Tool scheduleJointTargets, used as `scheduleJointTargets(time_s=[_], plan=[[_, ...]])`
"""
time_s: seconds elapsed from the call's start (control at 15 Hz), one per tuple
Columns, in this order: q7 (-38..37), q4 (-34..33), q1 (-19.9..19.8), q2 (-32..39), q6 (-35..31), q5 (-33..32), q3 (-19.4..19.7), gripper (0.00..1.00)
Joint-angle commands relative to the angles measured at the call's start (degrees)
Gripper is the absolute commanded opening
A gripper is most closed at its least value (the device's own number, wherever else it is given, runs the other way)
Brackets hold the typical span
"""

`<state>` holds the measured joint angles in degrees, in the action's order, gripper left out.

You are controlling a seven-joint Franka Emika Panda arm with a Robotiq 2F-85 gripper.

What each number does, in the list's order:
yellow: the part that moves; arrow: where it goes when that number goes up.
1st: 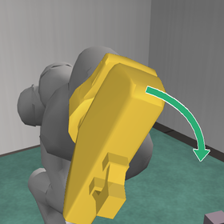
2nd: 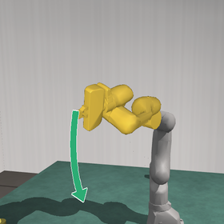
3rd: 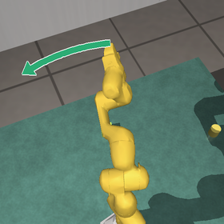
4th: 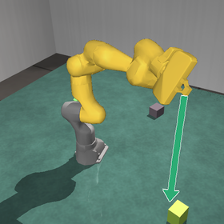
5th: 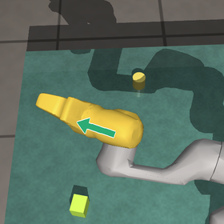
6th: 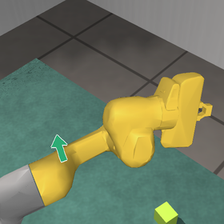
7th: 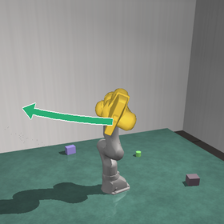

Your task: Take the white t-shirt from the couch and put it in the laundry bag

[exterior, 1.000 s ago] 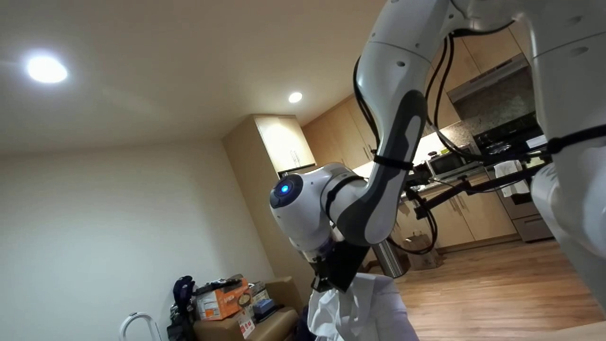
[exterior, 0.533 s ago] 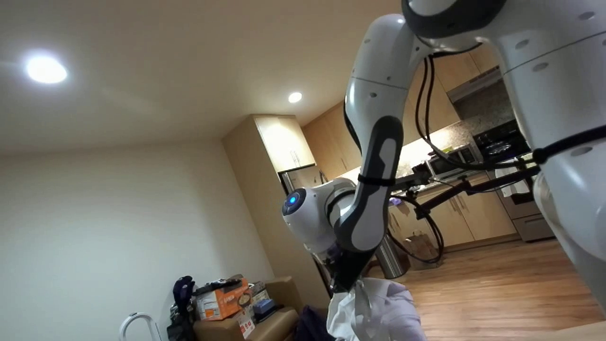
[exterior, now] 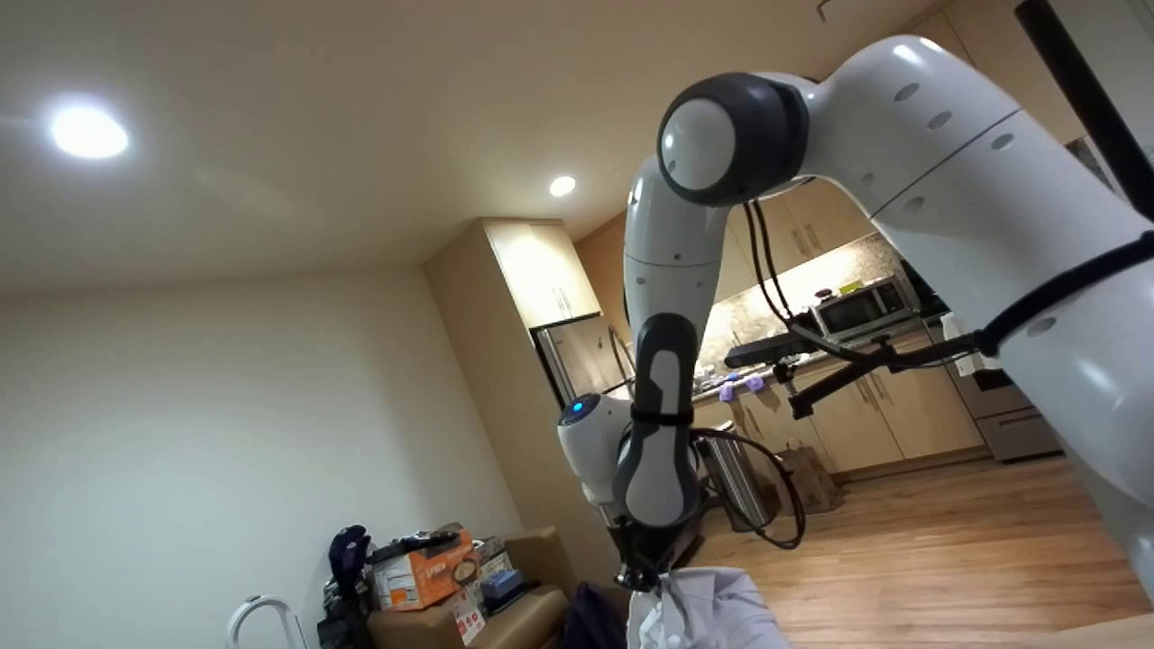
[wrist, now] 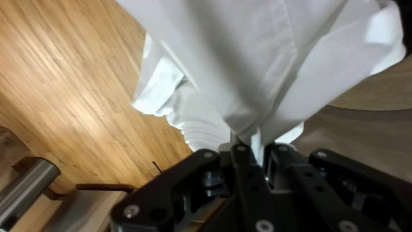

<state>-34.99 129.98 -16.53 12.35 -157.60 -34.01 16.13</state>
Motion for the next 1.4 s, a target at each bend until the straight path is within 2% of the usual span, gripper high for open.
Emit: scheduleJointTargets(time_s=[0.0, 0.13, 0.33, 0.4, 0.47, 0.53, 0.6, 0.73, 0.8, 0.87, 0.93, 1.0, 1.07, 1.13, 1.2, 1.33], plan=[[15.43, -2.13, -2.72, 2.24, -4.18, 10.29, -5.95, 0.08], [23.51, -0.66, -5.33, 1.93, -5.84, 15.12, -10.31, 0.08], [34.95, 2.45, -11.26, -0.73, -4.0, 19.23, -18.27, 0.07], [37.0, 4.06, -5.14, -2.66, -2.79, 22.31, -11.13, 0.07], [36.22, 5.24, -4.78, -3.82, -1.87, 21.85, -9.72, 0.07], [39.83, 7.07, -5.67, -4.73, -1.34, 26.3, -10.38, 0.08], [45.46, 8.31, -11.73, -5.08, -0.68, 32.38, -16.91, 0.08], [52.86, 8.37, -12.89, -3.45, 4.8, 41.24, -17.96, 0.08], [56.66, 8.61, -9.75, -2.86, 7.41, 46.15, -14.69, 0.08], [60.33, 8.77, -10.14, -2.78, 10.18, 50.41, -14.73, 0.08], [58.3, 9.25, -8.66, -2.77, 12.38, 47.91, -12.19, 0.08], [60.77, 9.45, -8.74, -2.72, 13.3, 50.24, -11.78, 0.08], [58.64, 10.15, -7.92, -3.12, 13.05, 48.59, -10.06, 0.08], [57.75, 10.04, -7.63, -3.22, 13.44, 48.13, -8.88, 0.36], [56.99, 10.23, -7.37, -3.88, 12.73, 47.86, -7.77, 0.36], [55.38, 10.25, -6.71, -5.38, 10.97, 47.17, -5.88, 0.48]])
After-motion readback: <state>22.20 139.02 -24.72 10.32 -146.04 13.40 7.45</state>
